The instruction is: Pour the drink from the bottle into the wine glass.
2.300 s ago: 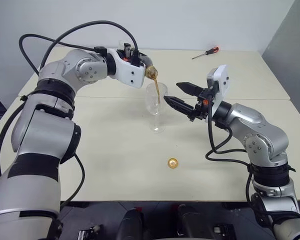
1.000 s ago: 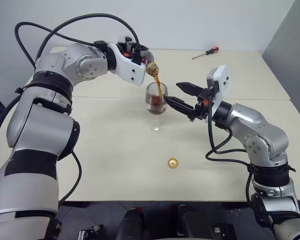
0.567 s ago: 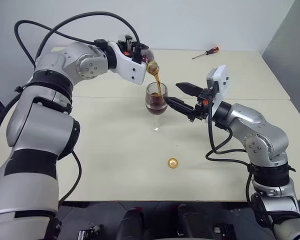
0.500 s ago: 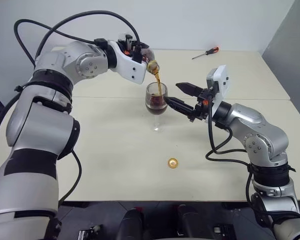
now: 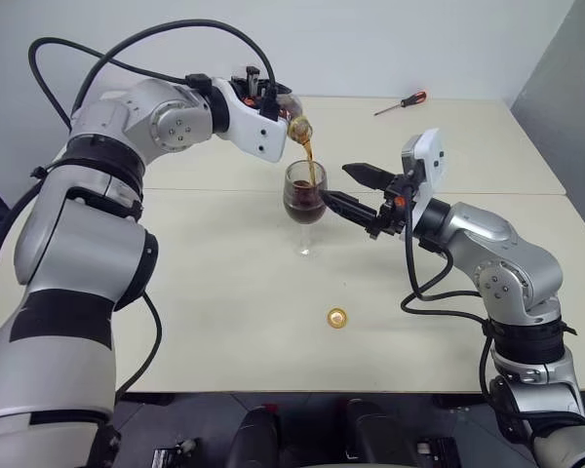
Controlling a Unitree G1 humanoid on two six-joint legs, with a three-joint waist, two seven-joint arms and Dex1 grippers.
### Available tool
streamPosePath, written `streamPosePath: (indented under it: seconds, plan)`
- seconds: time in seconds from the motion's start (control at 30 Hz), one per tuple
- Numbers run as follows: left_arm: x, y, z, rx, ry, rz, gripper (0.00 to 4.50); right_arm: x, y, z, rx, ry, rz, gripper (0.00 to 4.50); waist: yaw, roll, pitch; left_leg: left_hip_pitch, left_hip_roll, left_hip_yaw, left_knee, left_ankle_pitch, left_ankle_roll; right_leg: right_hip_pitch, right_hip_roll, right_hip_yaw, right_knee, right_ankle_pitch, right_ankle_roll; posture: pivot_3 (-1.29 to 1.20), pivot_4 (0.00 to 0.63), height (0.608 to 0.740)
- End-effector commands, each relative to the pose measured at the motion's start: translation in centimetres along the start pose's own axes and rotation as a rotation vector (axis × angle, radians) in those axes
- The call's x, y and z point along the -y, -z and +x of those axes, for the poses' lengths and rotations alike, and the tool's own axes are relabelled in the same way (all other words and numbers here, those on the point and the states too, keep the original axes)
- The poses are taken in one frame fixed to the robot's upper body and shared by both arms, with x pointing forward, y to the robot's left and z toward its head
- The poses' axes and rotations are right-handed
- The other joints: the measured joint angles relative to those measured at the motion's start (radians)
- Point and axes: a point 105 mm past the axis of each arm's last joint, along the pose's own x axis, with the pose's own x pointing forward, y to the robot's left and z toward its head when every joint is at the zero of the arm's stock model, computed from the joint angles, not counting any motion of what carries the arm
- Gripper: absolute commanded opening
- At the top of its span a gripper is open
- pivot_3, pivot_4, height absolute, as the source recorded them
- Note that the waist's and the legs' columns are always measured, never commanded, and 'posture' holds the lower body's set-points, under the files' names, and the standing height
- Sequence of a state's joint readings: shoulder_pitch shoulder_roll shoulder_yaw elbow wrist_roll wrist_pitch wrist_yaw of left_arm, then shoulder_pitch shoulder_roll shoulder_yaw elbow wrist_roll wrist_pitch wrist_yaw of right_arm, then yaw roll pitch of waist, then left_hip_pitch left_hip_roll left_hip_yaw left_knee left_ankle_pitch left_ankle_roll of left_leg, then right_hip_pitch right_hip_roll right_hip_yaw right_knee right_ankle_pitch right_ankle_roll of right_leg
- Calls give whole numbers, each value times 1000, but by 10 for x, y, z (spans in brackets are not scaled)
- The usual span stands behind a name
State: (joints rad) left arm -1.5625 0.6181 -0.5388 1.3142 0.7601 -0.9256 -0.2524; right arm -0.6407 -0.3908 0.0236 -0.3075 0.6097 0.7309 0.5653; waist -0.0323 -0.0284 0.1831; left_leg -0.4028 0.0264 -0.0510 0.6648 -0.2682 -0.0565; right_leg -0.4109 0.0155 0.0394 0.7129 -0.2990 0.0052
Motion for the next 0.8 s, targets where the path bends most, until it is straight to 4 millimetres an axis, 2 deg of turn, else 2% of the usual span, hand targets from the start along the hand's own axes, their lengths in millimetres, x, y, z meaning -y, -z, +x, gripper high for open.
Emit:
streamPosePath:
  seconds: [0.03,0.3,0.53,0.8]
  plan:
    - [-13,0,-2,6,-74,-68,1187,-4,-12,-2,33,-10,-39,3793,0,0,0,0,0,0,0,0,0,0,0,0,0,0,0,0,150,740]
    - [2,1,-1,12,-59,-158,1187,-3,-9,-4,29,9,-32,3793,0,0,0,0,0,0,0,0,0,0,0,0,0,0,0,0,150,740]
    - [5,4,-1,3,-73,-232,1187,-3,-8,-4,29,14,-30,3793,0,0,0,0,0,0,0,0,0,0,0,0,1,0,0,0,150,740]
    - [-12,10,-3,40,-227,-588,1187,-6,-9,-6,30,1,-25,3793,0,0,0,0,0,0,1,0,0,0,0,0,1,0,0,0,150,740]
